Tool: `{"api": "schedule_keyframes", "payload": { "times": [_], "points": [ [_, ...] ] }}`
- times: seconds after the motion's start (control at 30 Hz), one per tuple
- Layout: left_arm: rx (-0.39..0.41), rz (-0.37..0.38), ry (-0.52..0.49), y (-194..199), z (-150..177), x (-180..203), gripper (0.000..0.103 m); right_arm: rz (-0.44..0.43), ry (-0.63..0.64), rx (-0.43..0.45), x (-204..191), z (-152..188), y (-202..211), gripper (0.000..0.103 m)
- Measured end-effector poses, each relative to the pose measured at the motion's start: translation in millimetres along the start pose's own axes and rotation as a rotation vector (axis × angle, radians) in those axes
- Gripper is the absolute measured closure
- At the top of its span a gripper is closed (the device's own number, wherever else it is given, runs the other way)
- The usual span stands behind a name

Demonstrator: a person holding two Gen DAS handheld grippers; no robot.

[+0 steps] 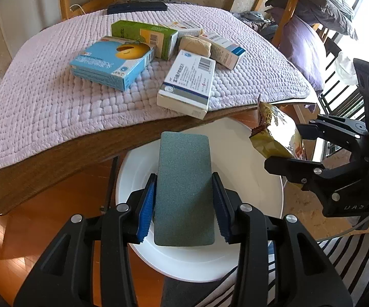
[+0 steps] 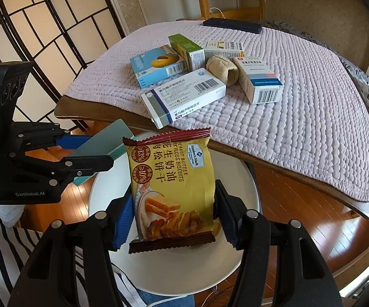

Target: Collect trash

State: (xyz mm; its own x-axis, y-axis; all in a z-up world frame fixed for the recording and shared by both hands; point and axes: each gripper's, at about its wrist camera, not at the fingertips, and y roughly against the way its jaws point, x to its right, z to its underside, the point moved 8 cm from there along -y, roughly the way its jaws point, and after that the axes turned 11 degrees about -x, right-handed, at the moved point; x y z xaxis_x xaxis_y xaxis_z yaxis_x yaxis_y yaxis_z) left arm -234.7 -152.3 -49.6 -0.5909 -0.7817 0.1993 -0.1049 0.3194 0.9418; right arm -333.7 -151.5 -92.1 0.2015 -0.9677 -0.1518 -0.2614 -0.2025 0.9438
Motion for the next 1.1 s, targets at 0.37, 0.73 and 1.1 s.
{"api": "schedule_keyframes", "payload": {
  "times": [0.37,0.73,1.1],
  "points": [
    [-0.027,-0.002,-0.015,-9.9,3.4,1.6,0.059,0.0,-0.004,-0.024,-1.8,6.7,-7.7,0.046],
    [-0.054,-0.007,-0.018,-22.6,8.4,2.7,0.059,-0.003,-0.011,-0.049,2.1,8.4,-16.3,0.046],
    [-0.078,-0.015,-0.022,-40.1,8.3,9.8,0.059,-0.007,-0.012,-0.069,4.0,6.7,-24.1,0.046]
  ]
}}
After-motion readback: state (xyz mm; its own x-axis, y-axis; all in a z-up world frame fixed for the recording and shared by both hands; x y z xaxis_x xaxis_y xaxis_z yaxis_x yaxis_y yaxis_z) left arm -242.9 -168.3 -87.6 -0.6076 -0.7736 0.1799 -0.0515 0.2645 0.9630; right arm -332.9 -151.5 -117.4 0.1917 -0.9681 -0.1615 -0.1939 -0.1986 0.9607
